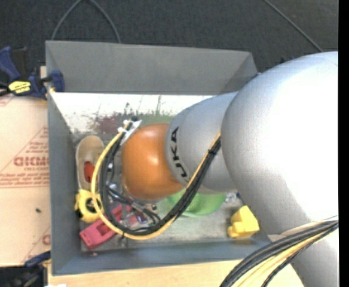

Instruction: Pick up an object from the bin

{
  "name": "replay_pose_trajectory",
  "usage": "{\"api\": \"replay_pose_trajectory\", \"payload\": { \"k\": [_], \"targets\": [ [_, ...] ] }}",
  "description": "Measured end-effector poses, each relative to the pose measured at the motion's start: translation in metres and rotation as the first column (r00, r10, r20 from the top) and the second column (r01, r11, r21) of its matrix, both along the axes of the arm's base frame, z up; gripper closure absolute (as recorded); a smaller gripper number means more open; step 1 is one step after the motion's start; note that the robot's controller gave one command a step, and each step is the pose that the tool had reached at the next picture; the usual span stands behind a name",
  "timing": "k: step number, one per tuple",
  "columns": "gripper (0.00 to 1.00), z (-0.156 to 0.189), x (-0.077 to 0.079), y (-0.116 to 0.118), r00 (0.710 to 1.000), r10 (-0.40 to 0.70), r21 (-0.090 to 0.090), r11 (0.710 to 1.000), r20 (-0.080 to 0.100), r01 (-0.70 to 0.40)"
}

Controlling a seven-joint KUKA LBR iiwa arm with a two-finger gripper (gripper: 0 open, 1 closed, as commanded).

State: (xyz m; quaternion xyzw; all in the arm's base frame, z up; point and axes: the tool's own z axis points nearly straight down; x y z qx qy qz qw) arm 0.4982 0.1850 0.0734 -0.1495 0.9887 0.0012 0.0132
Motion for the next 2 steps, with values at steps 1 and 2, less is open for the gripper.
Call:
{"api": "replay_pose_trajectory", "payload": {
  "k": [1,2],
  "targets": [
    [0.00,0.021,-0.007,0.001,0.999,-0.040,-0.007,0.999,-0.021,0.040],
    [1.00,0.046,-0.014,-0.033,0.950,0.312,-0.008,0.950,-0.007,-0.312]
  ]
}}
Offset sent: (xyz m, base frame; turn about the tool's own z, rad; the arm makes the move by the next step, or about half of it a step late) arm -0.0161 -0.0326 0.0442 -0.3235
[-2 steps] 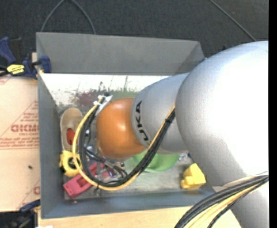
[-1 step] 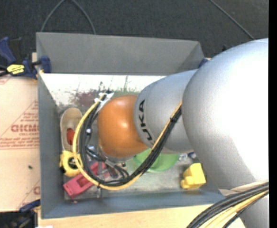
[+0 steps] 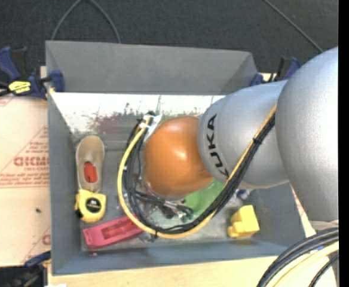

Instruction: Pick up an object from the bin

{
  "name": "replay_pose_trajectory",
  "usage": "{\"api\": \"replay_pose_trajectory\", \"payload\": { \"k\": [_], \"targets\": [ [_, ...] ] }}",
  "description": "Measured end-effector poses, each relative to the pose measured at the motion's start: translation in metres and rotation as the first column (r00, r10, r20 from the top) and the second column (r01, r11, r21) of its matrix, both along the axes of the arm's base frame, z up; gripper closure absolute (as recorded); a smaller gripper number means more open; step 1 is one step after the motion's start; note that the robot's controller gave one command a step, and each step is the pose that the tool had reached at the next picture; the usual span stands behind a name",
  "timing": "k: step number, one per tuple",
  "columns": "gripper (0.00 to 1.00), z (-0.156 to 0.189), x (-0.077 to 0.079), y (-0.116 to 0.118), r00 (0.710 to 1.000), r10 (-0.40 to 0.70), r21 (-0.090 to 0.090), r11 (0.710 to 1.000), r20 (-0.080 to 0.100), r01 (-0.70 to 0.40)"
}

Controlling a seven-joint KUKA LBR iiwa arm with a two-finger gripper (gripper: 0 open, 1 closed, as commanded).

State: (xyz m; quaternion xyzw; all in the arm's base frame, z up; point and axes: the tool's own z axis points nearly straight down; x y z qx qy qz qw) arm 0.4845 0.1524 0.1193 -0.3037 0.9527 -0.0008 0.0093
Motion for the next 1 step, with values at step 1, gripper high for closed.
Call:
{"api": "replay_pose_trajectory", "payload": {
  "k": [1],
  "targets": [
    [0.00,-0.0013,-0.0013,-0.0001,1.000,0.002,-0.001,1.000,-0.004,-0.002]
  ]
}}
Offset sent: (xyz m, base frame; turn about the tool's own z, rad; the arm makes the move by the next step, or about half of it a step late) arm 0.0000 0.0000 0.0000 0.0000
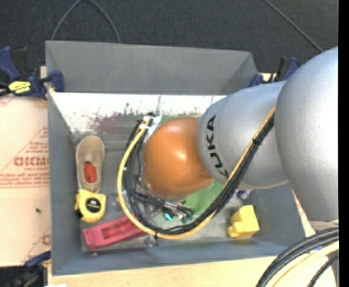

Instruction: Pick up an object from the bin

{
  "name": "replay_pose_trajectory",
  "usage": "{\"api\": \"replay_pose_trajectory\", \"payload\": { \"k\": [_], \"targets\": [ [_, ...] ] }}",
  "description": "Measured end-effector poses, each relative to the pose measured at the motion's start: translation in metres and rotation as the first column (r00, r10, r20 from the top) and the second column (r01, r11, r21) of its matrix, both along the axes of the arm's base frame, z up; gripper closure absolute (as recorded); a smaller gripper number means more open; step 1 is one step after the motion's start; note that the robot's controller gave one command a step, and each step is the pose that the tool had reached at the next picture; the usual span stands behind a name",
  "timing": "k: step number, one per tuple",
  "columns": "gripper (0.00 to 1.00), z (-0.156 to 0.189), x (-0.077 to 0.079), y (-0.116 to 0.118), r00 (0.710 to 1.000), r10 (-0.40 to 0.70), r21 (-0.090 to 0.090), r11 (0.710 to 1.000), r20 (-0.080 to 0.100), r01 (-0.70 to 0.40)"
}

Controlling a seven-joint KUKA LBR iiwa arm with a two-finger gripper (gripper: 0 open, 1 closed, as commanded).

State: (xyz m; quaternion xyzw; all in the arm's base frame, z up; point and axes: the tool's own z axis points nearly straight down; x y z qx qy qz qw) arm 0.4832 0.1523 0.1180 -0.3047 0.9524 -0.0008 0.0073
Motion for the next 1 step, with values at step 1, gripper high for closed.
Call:
{"api": "replay_pose_trajectory", "payload": {
  "k": [1],
  "targets": [
    [1.00,0.0009,0.0009,0.0005,1.000,-0.006,0.002,1.000,0.002,0.006]
  ]
}}
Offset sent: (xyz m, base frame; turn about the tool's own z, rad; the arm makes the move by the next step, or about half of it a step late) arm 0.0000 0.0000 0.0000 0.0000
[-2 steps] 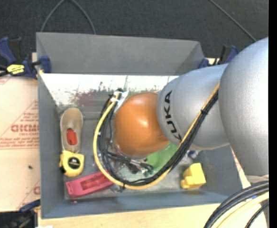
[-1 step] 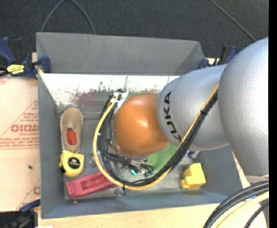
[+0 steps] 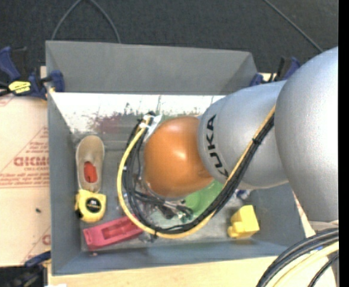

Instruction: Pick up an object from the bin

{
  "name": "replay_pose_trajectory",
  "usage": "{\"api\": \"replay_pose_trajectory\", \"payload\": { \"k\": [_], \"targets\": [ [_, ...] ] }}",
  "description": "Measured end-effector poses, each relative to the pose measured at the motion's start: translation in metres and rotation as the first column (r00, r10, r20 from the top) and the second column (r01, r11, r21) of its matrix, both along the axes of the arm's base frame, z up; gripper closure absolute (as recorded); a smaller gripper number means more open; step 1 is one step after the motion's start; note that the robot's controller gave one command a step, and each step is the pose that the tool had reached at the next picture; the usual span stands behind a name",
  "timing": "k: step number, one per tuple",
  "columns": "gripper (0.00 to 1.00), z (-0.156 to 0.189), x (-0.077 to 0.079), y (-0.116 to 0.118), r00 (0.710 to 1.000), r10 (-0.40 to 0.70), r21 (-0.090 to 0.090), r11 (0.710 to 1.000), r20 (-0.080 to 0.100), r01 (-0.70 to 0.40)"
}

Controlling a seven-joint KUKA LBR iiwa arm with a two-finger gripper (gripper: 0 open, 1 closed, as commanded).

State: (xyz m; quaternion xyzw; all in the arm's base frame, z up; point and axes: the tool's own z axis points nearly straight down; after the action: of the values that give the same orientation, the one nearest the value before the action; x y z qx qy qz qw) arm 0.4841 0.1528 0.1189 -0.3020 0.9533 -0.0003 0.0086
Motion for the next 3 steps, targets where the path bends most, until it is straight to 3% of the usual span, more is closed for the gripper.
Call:
{"api": "replay_pose_trajectory", "payload": {
  "k": [1,2,3],
  "targets": [
    [1.00,0.000,0.000,0.000,1.000,0.000,0.000,1.000,0.000,0.000],
    [1.00,-0.035,0.018,0.001,0.985,0.175,0.000,0.985,0.007,-0.175],
    [1.00,-0.038,0.027,0.012,0.993,0.116,-0.002,0.993,0.004,-0.116]
  ]
}}
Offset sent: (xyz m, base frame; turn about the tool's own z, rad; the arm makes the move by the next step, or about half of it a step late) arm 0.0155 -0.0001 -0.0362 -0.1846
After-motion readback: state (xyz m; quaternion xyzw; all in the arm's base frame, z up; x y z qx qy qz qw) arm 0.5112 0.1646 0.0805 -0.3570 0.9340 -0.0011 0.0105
